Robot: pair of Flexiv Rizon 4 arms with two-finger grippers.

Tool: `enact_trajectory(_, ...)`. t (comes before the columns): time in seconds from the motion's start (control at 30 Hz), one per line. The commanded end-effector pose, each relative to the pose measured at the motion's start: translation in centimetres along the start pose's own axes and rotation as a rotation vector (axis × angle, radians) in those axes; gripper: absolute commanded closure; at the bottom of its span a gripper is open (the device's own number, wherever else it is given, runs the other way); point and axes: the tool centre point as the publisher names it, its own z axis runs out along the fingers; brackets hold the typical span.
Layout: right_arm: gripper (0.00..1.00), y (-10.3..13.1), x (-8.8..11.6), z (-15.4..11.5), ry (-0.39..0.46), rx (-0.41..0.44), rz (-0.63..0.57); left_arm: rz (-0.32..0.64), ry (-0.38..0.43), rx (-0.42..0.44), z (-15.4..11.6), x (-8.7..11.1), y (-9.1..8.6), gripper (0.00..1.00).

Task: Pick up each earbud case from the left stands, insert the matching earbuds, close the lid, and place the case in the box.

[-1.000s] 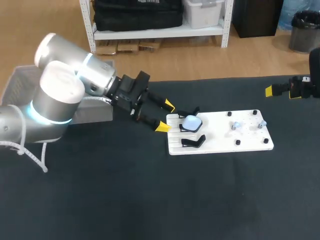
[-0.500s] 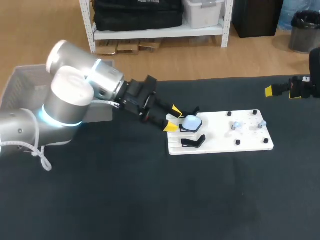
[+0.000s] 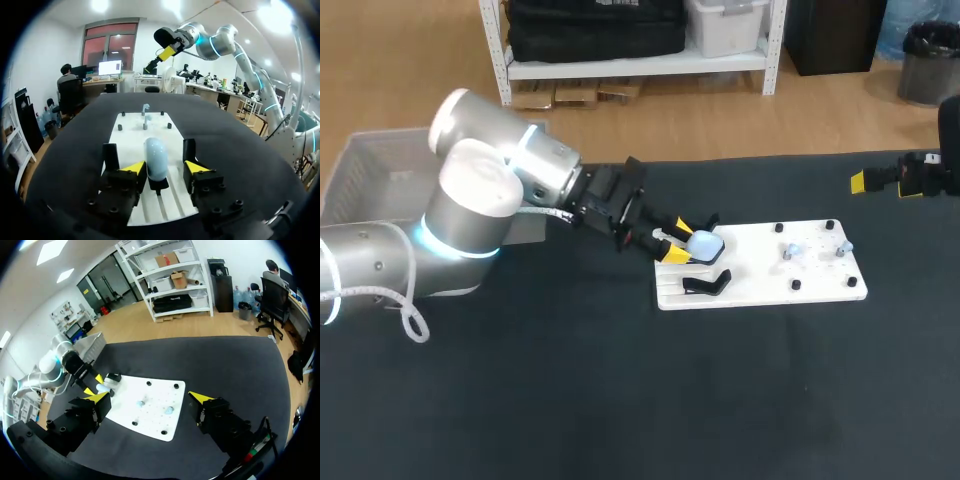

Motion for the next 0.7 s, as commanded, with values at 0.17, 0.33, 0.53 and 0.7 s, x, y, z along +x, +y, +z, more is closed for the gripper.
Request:
enact_trajectory(0.17, 0.0, -0.1, -0.04, -0.01, 0.001, -0.004, -0.001, -0.03, -0.027, -0.033, 0.9, 0.25, 0.78, 0.59)
enact_trajectory(0.33, 0.0, -0.1, -0.04, -0.01, 0.001, -0.004, -0.001, -0.036, -0.04, -0.04, 1.08, 0.12, 0.84, 0.62)
enact_trajectory(0.53, 0.0, -0.1, -0.04, -0.01, 0.001, -0.004, -0.001, -0.036, -0.046, -0.044, 1.46, 0.16, 0.71, 0.64)
enact_trajectory(0.7, 0.0, -0.1, -0.04, -0.01, 0.001, -0.004, -0.001, -0.036, -0.046, -0.055, 1.66, 0.25, 0.76, 0.64)
